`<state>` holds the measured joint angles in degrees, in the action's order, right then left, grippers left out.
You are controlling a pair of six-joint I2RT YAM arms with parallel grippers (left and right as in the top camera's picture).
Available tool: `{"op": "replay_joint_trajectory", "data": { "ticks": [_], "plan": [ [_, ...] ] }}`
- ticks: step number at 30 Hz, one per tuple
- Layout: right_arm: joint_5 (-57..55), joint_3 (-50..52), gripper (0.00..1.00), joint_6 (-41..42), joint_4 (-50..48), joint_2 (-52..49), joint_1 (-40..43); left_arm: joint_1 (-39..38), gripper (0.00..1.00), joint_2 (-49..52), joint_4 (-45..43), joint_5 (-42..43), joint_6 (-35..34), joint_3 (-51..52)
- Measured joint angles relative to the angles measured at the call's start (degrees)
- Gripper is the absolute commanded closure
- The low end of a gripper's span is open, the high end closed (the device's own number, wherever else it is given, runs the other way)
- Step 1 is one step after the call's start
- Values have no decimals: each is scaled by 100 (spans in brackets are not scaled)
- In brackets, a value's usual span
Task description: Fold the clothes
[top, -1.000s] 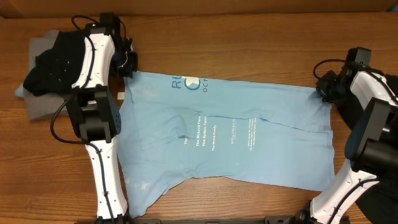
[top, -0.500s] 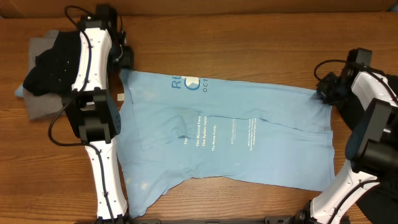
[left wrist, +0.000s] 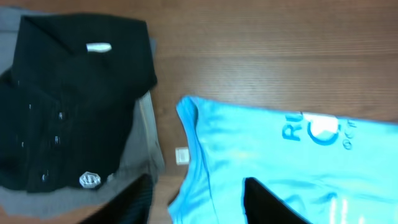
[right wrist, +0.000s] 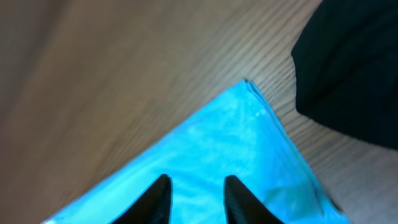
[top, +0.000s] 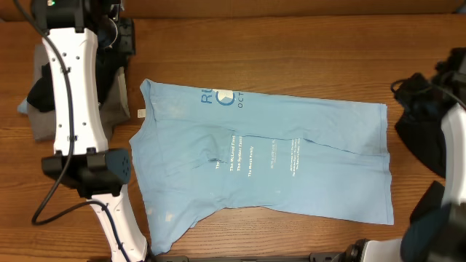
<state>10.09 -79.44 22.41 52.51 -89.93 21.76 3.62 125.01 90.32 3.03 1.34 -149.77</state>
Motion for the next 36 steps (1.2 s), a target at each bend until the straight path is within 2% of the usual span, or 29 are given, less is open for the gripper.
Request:
{"op": "replay_joint_trajectory", "data": {
  "ticks": [2, 4, 12, 18, 24, 28, 33, 36],
  "plan": [
    [20, -11, 63, -15, 168, 243, 0, 0, 66, -31, 249, 42, 11, -4],
    [26, -15, 63, -15, 402, 308, 0, 0, 63, -2, 431, 107, 11, 13],
    [42, 129, 66, -11, 503, -136, 0, -190, 62, 26, 332, 262, 13, 560],
    [116, 280, 81, -11, 273, -837, 0, -640, 66, 57, -704, 284, 13, 2006],
    [199, 302, 84, 7, -70, -1733, 0, -870, 72, 85, -1814, 125, 13, 3449],
    [214, 306, 93, 0, -199, -2107, -2, -807, 79, 90, -2557, 57, 9, 4251],
    [225, 306, 96, 181, -588, -2623, -13, -706, 80, 103, -3329, 15, 9, 4990],
    [284, 260, 96, 422, -920, -2708, -7, -660, 76, 103, -3901, -4, 9, 5261]
  ]
}}
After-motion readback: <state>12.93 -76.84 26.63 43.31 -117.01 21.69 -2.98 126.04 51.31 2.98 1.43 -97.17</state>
